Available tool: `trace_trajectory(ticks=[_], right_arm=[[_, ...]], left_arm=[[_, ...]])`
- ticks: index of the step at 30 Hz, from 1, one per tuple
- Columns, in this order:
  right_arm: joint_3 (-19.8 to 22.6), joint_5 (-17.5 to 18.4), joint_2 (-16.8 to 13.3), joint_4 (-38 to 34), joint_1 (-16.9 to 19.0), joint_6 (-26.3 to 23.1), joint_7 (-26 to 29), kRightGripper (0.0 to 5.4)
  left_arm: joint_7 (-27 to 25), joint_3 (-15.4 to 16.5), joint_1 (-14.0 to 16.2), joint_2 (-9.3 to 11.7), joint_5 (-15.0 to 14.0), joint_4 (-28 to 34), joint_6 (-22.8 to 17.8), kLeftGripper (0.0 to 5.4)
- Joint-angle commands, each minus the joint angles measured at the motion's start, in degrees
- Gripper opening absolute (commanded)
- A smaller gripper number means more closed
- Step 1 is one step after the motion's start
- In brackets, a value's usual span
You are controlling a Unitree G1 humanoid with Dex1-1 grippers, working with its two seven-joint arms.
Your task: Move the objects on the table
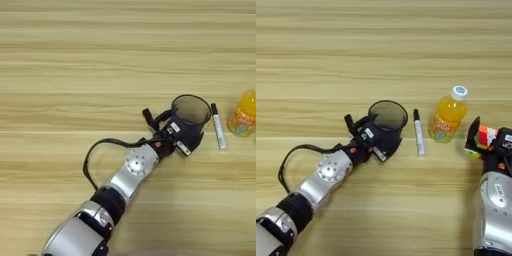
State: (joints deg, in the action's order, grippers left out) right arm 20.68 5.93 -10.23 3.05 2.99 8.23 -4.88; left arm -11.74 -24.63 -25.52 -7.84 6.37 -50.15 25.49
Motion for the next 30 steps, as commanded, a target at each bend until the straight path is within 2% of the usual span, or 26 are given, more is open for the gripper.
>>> trace_trajectory(ticks=[1,5,6,9,22,26,30], right_arm=[[0.07,-0.23,0.37,-0.78,0.54,-0.43,-0.48,5.4],[0.1,-0.21,0.42,-1.17,0.7,-0.6,-0.65,5.4],[0.12,-0.21,0.4,-1.16,0.7,-0.61,-0.66,5.4],[0.2,-0.15,0.3,-1.01,0.64,-0.58,-0.61,5.4],[0.25,-0.17,0.18,-1.26,0.71,-0.72,-0.59,5.4],[0.22,-0.25,0.3,-1.55,0.85,-0.79,-0.73,5.4],[0.17,-0.24,0.35,-1.99,1.03,-1.02,-0.93,5.4]], left_arm=[[0.53,-0.16,0.61,-6.81,0.58,-2.38,1.05,4.78],[0.65,0.08,0.18,-6.71,0.53,-3.19,1.49,4.78],[0.71,0.18,0.06,-6.67,0.5,-3.33,1.51,5.14],[1.08,0.38,-0.21,-6.7,0.63,-3.72,1.51,5.37],[1.81,0.94,-0.6,-6.49,1.0,-3.96,1.72,5.37],[1.7,1.12,0.05,-5.82,0.92,-3.14,1.92,5.37],[1.36,1.04,2.48,-4.65,0.89,-0.84,2.07,5.37]])
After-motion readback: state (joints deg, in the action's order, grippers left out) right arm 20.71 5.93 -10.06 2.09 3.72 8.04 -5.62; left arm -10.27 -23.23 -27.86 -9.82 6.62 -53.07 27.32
